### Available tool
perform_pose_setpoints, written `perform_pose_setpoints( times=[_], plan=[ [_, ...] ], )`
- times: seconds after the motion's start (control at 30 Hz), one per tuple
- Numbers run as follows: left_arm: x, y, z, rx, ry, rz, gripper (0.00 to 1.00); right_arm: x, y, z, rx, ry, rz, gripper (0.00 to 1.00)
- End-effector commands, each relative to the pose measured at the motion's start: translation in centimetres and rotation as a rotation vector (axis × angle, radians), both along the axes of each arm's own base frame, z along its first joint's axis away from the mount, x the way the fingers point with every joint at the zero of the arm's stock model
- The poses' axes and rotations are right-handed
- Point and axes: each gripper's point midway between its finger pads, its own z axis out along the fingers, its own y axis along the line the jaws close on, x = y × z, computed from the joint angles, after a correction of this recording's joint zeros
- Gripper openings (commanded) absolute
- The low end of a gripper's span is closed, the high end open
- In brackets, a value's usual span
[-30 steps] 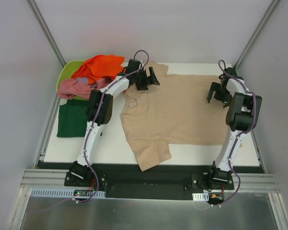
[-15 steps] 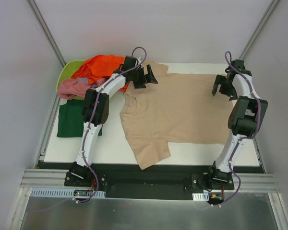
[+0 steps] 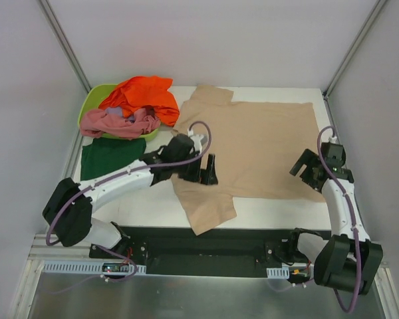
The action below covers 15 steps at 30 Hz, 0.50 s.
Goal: Fold and stack the t-shirts
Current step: Grap the side of the flattened tshirt closest away from the robot with both arms
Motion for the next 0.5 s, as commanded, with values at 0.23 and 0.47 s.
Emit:
perform_pose_setpoints(
  times=[0.23, 0.47],
  plan=[
    [-12.3, 5.2, -10.0, 0.164, 0.305, 0.088, 0.84, -0.8, 0.1, 0.8, -0.004, -0.181, -0.056, 0.96],
    [-13.6, 4.1, -11.5, 0.189, 0.356, 0.031, 0.72, -0.7, 0.1, 0.0, 0.003, -0.145, -0.059, 0.96]
  ],
)
